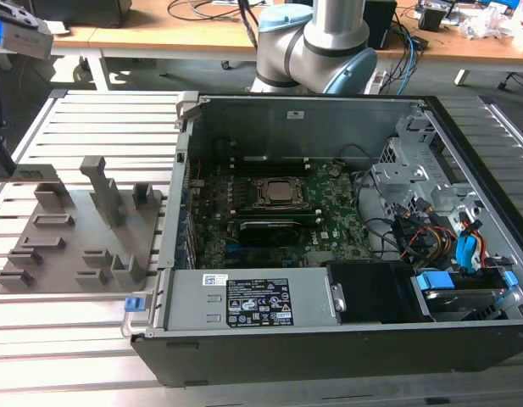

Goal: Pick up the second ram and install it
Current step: 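Pick up the second ram and move it above second insertion slot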

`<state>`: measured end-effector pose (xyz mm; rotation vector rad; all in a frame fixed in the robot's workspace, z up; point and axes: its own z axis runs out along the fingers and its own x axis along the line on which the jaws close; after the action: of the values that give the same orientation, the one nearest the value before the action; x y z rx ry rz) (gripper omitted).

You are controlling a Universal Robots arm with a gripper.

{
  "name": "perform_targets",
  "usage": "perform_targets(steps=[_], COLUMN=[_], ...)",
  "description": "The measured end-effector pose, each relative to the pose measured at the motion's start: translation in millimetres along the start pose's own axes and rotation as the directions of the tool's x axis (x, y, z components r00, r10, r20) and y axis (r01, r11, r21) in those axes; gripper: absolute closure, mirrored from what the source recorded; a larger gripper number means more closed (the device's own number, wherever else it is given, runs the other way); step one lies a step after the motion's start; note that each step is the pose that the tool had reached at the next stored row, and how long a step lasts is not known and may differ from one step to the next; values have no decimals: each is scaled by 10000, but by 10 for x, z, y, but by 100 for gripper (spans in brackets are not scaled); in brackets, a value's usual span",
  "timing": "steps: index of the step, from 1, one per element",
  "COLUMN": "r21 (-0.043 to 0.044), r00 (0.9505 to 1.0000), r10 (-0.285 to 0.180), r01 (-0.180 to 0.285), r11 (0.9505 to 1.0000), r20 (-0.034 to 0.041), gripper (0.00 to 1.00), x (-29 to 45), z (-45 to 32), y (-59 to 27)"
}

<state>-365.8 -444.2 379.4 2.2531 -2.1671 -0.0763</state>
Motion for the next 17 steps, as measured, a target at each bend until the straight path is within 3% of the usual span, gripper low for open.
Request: perform_targets(steps=[4,10,15,17], r21=[-1,-1,-1,-1], r00=[10000,10000,10000,10000], r10=[0,0,0,0], r01=[0,0,0,0], r11=[10000,10000,10000,10000], r20=[-1,0,0,0], gripper=[86,86,86,86], x=[-5,-9,-14,-15], z=[-216,-364,-574,-577], y=[10,16,26,26])
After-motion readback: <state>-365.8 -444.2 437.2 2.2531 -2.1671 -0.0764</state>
